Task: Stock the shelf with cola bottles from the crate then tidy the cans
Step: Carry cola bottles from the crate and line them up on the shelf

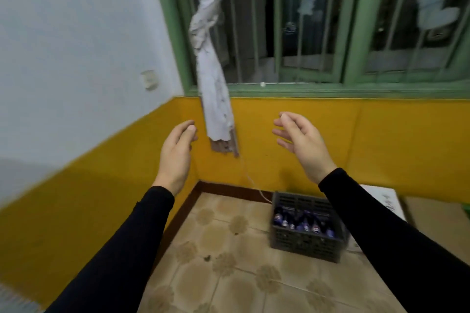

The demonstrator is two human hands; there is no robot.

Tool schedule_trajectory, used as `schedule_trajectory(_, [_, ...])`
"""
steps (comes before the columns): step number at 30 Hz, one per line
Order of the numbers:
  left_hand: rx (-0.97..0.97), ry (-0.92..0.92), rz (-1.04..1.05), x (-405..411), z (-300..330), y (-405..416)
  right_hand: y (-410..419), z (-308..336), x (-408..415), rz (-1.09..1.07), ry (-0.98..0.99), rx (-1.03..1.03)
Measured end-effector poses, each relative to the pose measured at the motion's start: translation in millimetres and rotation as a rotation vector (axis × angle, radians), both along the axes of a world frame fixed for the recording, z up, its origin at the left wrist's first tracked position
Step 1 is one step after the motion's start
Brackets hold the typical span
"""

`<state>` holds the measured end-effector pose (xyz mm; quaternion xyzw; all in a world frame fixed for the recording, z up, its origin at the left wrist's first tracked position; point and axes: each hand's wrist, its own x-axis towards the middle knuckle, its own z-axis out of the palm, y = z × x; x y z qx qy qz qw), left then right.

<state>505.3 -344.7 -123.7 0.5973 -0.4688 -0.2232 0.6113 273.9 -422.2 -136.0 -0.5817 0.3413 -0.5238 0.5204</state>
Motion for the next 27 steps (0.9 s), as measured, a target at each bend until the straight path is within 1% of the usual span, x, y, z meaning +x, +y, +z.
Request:
schedule_trajectory(5, [0.077, 0.01, -0.171, -71.3, -17.9, -94.1, -60.9, -16.9, -80.3, -0.157, 0.019, 0.068])
schedule_trajectory(8, [0.142, 0.0, -0.255, -91.6, -36.4, -147.6, -92.9, -32.2, -107.8, -0.221, 0.024, 0.118])
schedule_trajectory(11, [0.197, -0.006, -0.342, -103.2, -55.6, -201.1, -123.4, -49.8, -123.7, -0.256, 0.074, 0.164])
schedule_trajectory(16, [0.28, 0.037, -0.497, -116.9, -92.0, -309.7, -200.4, -79.3, -135.1, -0.327, 0.19, 0.229])
schedule_trajectory(20, [0.383, 0.033, -0.595, -125.8, -128.9, -398.0, -271.0, -106.4, -137.3, -0.363, 0.281, 0.345])
schedule_trajectory(24, [0.52, -0.004, -0.636, -134.1, -174.3, -479.0, -339.2, -147.0, -145.1, -0.363, 0.371, 0.492])
schedule_trajectory(27, [0.634, -0.02, -0.637, -144.9, -213.7, -517.2, -381.7, -186.3, -153.2, -0.32, 0.422, 0.589])
